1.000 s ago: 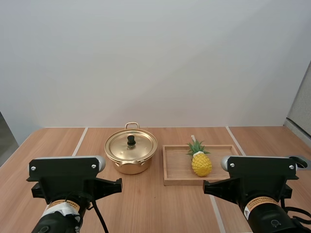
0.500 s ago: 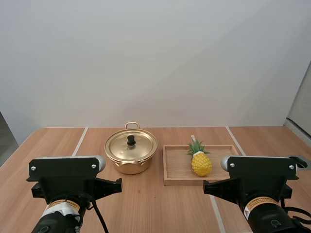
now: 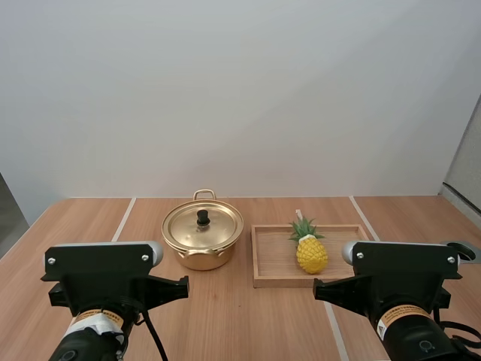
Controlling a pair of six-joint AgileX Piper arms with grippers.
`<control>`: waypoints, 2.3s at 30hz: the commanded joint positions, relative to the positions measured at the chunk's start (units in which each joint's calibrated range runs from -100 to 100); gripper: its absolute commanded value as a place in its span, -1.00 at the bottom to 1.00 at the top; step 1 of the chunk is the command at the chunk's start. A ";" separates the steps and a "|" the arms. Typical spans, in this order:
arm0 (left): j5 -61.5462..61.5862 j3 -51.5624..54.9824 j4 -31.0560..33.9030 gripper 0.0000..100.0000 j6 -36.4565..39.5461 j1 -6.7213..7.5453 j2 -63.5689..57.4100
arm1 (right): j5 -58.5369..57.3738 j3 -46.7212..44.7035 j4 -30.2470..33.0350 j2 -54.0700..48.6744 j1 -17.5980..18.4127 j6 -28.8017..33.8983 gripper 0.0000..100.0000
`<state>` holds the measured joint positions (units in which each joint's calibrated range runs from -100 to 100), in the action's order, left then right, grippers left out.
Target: Open the pot, put the pineapple inside, and close it
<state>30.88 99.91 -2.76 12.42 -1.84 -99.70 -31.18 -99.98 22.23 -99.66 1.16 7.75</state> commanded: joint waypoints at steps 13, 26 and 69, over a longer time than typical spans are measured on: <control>-1.54 0.09 3.32 -1.00 -0.93 -0.08 -0.30 | -2.72 -0.02 1.33 -0.34 -0.23 -0.07 -1.00; -1.00 0.09 2.76 -0.29 3.86 -0.08 -0.30 | -7.25 -0.02 6.07 -0.34 -0.23 0.12 -0.10; 17.49 -43.99 -14.00 1.00 -32.78 1.56 30.25 | -1.41 36.43 21.28 18.85 -0.88 -6.13 1.00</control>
<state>36.99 59.00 -8.07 -10.52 -0.94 -75.36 -28.80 -65.09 44.89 -84.54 0.44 3.48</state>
